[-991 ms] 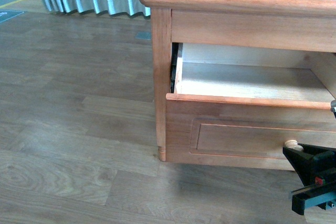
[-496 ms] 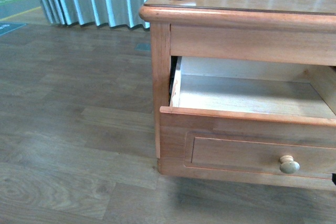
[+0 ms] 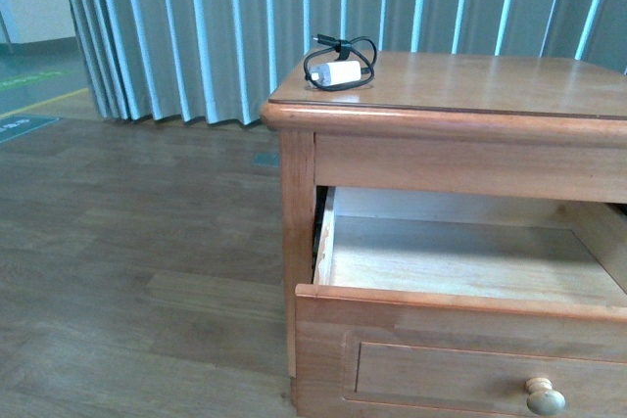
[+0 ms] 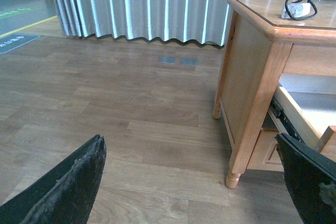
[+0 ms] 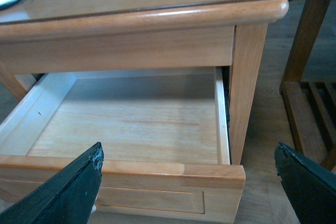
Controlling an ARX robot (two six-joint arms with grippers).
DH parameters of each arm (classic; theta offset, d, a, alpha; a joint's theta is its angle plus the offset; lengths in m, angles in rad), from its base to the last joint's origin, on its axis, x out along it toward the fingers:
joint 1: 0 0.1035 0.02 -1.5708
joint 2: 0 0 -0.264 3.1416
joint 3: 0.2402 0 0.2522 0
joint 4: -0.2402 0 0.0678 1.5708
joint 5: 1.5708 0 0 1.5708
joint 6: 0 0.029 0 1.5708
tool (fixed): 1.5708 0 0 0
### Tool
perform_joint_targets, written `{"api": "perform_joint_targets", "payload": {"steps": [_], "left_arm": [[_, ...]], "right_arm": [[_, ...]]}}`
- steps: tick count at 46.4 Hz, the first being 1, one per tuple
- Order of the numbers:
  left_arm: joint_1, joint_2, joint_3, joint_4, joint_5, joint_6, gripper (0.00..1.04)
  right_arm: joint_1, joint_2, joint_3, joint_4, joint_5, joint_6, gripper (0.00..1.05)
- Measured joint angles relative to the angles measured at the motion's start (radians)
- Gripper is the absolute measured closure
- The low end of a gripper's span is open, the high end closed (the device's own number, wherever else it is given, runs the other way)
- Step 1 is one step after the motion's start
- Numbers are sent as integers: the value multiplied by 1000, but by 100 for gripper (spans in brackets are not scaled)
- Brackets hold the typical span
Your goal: Put charger into drawer
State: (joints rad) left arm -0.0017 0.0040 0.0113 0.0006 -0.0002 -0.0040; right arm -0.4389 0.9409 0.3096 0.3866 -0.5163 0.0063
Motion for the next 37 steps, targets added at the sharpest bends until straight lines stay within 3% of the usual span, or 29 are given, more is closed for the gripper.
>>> {"api": "perform_joint_targets", "payload": {"steps": [8, 22, 37], "left_arm": [[0, 0, 0, 0, 0, 0, 6], [0, 0, 0, 0, 0, 0, 6], [0, 0, 0, 0, 0, 0, 6]], "right_arm": [[-72, -63, -24, 27, -52, 31, 8], [-226, -111, -89, 82, -241, 123, 8], [-255, -114, -105, 114, -240, 146, 9]]}}
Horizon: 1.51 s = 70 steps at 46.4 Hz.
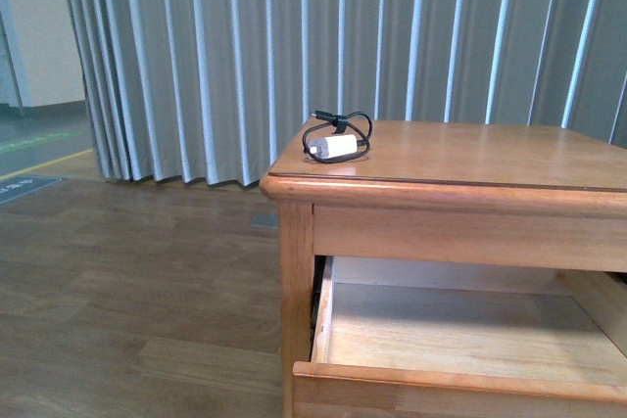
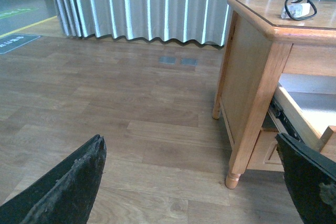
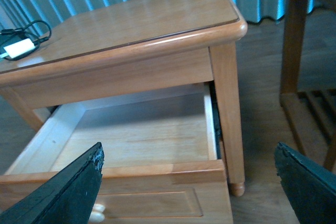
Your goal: Put charger into drawer
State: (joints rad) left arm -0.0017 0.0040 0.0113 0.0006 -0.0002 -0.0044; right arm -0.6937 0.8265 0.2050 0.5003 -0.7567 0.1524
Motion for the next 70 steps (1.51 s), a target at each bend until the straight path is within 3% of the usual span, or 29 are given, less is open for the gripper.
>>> {"api": "perform_joint_targets", "payload": {"steps": [3, 12, 22, 35, 42, 45, 48, 52, 53, 57, 61, 70], "left_arm": [[0, 0, 0, 0, 0, 0, 6], [0, 0, 0, 0, 0, 0, 6], [0, 0, 0, 0, 0, 0, 6], [0, 0, 0, 0, 0, 0, 6], [0, 0, 0, 0, -2, 0, 6], [-85, 66, 1, 87, -235, -44, 6], [-192, 200, 7, 224, -554, -88, 6], [-251, 411, 33, 411, -765, -111, 6], [-251, 467, 47, 457, -771, -114, 6], [-251, 632, 105, 571, -735, -126, 6], [-248, 883, 216, 670, -604, -131, 6], [-238, 1239, 506, 660, -291, -154, 6]], "right_arm": [[50, -40, -58, 103, 133, -72, 23], [276, -301, -140, -54, 360, -141, 69], [411, -438, -164, -158, 488, -151, 104], [446, -471, -172, -178, 511, -152, 60], [446, -471, -172, -178, 512, -152, 26], [446, -471, -172, -178, 512, -152, 16], [447, -472, -172, -178, 512, -151, 7], [447, -472, -172, -178, 511, -152, 9], [447, -472, -172, -178, 512, -152, 9], [447, -472, -172, -178, 512, -152, 8], [447, -472, -172, -178, 512, -152, 8], [447, -472, -172, -178, 512, -152, 8]]}}
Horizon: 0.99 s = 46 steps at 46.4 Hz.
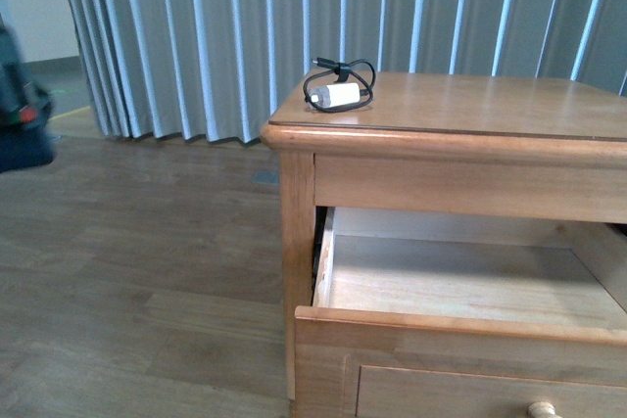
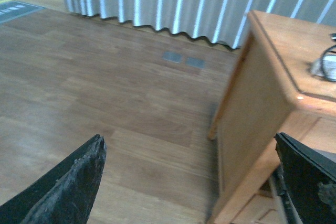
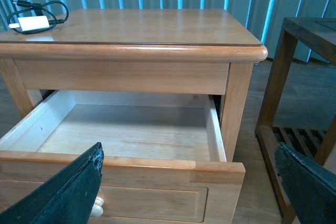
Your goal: Put charger into drawer
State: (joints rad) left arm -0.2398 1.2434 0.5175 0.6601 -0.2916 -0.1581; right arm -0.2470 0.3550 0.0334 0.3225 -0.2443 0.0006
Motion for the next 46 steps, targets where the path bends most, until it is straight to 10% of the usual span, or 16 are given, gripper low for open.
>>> {"api": "perform_joint_targets", "payload": {"steps": [22, 46], "left_arm": [[-57, 600, 670, -129, 331, -23, 6], [-138, 879, 1049, -237, 441, -21, 6]], "right_arm": [[0, 0, 0, 0, 0, 0, 8], [0, 0, 0, 0, 0, 0, 8]]}}
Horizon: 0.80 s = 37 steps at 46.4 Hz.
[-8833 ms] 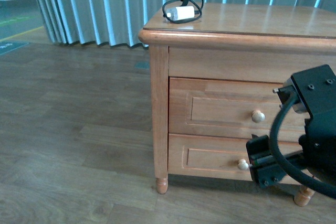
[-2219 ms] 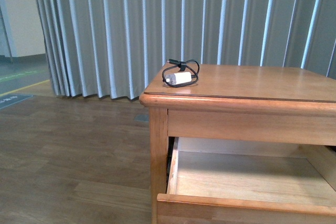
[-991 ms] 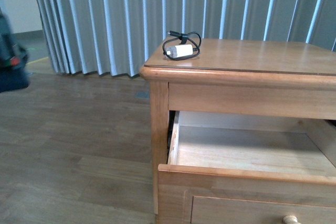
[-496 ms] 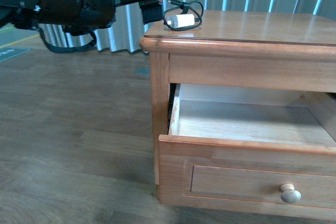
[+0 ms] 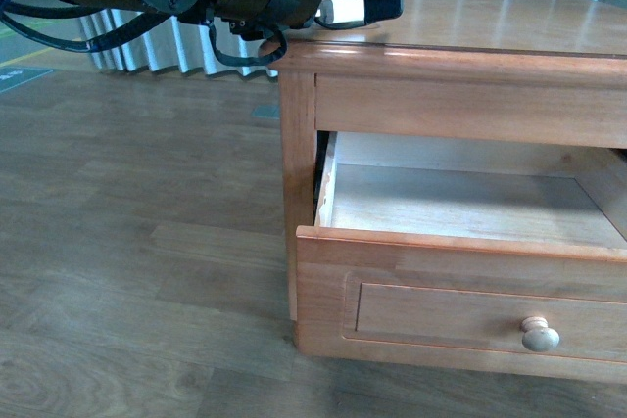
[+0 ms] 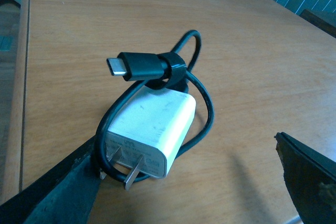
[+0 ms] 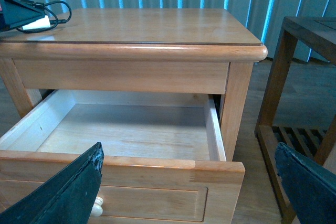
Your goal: Put charger into drawer
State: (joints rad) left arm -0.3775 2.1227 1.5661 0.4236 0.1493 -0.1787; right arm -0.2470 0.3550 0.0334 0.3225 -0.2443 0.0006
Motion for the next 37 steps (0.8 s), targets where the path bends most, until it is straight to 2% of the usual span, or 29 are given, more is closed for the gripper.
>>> {"api": "perform_joint_targets", "payload": {"steps": [18, 29, 37], "left_arm": [[-1, 24, 27, 21, 7, -9, 6], [24, 24, 27, 79, -26, -68, 6], [38, 26, 34, 66, -26, -75, 6]], "right_arm": [[0, 0, 0, 0, 0, 0, 8], [0, 0, 0, 0, 0, 0, 8], [0, 0, 0, 0, 0, 0, 8]]}}
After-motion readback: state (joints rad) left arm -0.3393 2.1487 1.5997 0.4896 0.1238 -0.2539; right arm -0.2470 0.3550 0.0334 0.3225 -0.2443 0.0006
